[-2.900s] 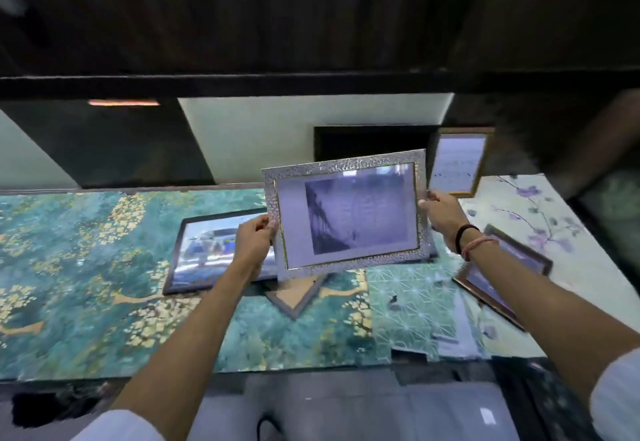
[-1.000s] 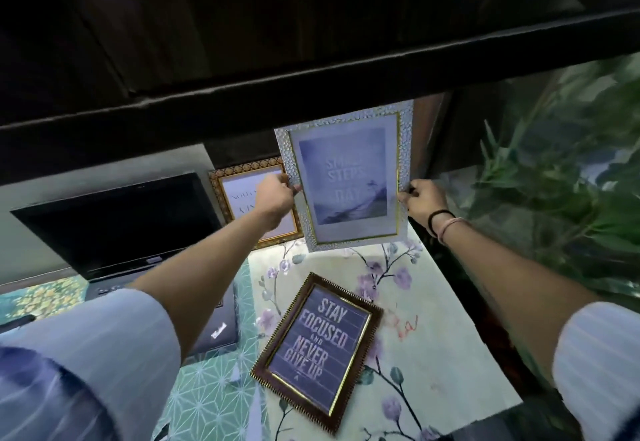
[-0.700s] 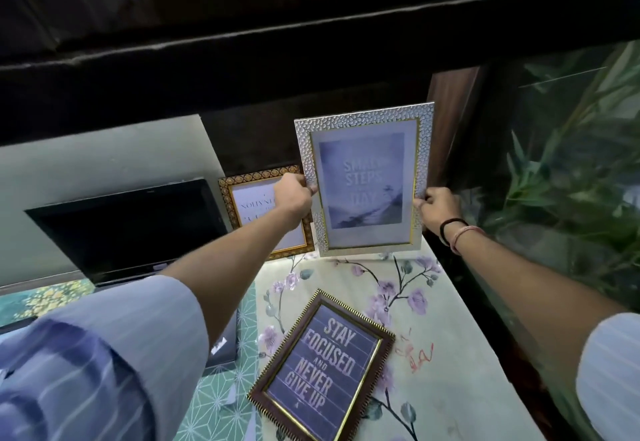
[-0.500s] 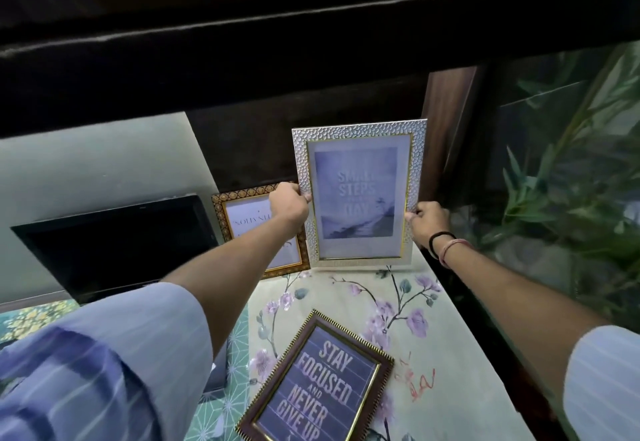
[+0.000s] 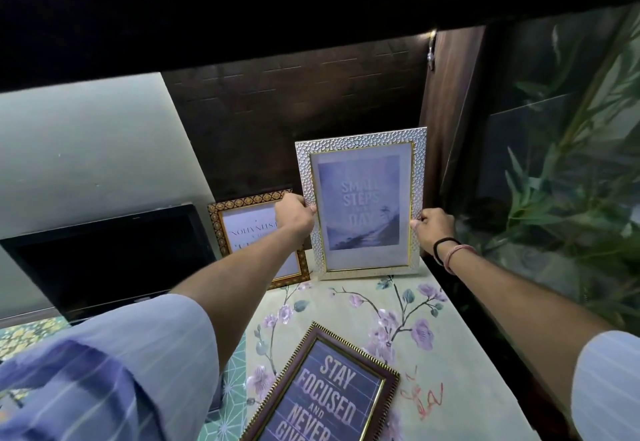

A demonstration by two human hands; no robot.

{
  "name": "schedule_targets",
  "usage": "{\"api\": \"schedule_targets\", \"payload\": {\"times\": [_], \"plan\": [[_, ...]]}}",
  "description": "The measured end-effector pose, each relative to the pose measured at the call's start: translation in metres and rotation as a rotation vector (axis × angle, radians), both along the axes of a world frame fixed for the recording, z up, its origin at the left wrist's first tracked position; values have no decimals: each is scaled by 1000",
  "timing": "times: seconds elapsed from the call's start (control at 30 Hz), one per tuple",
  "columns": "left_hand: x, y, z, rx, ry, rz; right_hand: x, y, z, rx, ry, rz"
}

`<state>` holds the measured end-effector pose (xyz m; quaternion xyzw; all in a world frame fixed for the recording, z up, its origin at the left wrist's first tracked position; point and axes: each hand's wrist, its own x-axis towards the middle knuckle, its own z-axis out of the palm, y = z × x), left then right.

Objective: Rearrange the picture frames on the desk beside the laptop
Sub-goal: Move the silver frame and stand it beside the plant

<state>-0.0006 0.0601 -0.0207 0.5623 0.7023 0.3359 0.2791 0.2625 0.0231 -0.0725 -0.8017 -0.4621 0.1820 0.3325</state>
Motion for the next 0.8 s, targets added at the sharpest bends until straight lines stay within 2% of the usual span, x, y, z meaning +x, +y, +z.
{"api": "schedule_targets", "payload": {"times": [0.27,0.47,0.8], "plan": [[-6,3,-2,29,51,8,-11,7,-8,-5,9,-7],[-7,0,-5,30,-7,-55,-13,11,-11,7,22,-17],[-15,1,-9,15,36,-85,-18,13,-9,10,24,10]]}}
